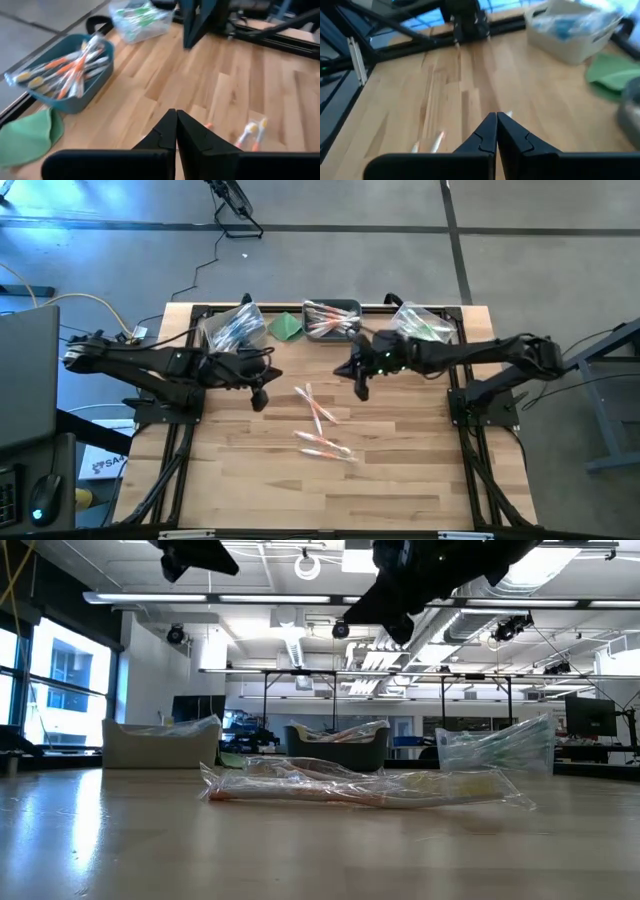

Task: Pick & Place Toothbrushes
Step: Put the orange toothbrush into the blue bin, then put the top orange toothbrush into the blue bin

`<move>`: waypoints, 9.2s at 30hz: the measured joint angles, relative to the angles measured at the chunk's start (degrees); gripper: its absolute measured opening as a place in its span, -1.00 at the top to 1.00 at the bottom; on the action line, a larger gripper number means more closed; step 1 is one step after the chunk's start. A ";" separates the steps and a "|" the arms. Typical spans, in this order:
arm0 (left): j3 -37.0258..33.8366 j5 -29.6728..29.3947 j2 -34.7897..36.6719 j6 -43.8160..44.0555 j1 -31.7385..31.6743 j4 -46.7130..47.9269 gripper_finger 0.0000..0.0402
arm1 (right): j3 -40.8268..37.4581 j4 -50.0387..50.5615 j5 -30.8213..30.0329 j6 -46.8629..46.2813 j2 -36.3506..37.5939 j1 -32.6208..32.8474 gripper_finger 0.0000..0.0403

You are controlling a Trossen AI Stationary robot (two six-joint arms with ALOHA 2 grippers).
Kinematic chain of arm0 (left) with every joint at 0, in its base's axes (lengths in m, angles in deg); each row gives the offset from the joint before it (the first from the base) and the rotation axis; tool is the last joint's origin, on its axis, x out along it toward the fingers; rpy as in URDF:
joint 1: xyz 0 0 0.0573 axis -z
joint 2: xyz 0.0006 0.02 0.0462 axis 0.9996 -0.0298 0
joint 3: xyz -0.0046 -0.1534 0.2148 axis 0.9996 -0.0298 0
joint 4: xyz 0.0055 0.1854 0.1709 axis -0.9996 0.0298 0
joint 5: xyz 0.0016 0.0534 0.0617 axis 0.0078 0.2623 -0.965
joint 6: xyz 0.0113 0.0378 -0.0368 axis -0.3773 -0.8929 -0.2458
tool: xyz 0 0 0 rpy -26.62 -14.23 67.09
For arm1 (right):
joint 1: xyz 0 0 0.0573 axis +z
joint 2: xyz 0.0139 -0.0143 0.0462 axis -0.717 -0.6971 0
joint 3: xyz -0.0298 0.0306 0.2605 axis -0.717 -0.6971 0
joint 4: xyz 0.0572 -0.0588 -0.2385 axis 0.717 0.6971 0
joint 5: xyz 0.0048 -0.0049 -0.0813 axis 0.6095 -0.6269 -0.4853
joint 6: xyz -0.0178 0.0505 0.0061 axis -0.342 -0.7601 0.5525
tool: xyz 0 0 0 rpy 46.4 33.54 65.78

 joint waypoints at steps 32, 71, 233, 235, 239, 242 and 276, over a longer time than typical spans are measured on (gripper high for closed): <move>0.00 2.01 1.67 -6.97 0.00 -8.19 1.00 | 0.02 -9.48 -7.69 -3.71 -26.98 11.79 -0.05; -0.02 2.06 6.99 -5.77 0.00 -8.96 1.00 | -0.09 0.47 -17.81 -0.90 -16.68 8.33 0.99; -0.02 -3.21 11.96 -5.46 0.00 -6.26 1.00 | 16.76 4.41 0.15 -13.66 -38.24 13.46 0.99; -0.02 -3.20 11.96 -5.46 0.00 -5.94 1.00 | 16.76 6.31 -1.30 -13.68 -37.45 13.69 0.99; -0.02 -3.19 11.96 -5.48 0.00 -5.92 1.00 | 16.70 9.94 -4.61 -12.02 -35.86 13.68 0.99; -0.02 -3.21 11.96 -5.48 0.00 -5.94 1.00 | 16.68 12.57 -4.03 -8.61 -34.52 13.08 0.99; -0.02 -3.56 11.98 -6.12 -0.01 -5.96 1.00 | 16.70 23.17 -10.76 -2.10 -26.00 5.38 0.97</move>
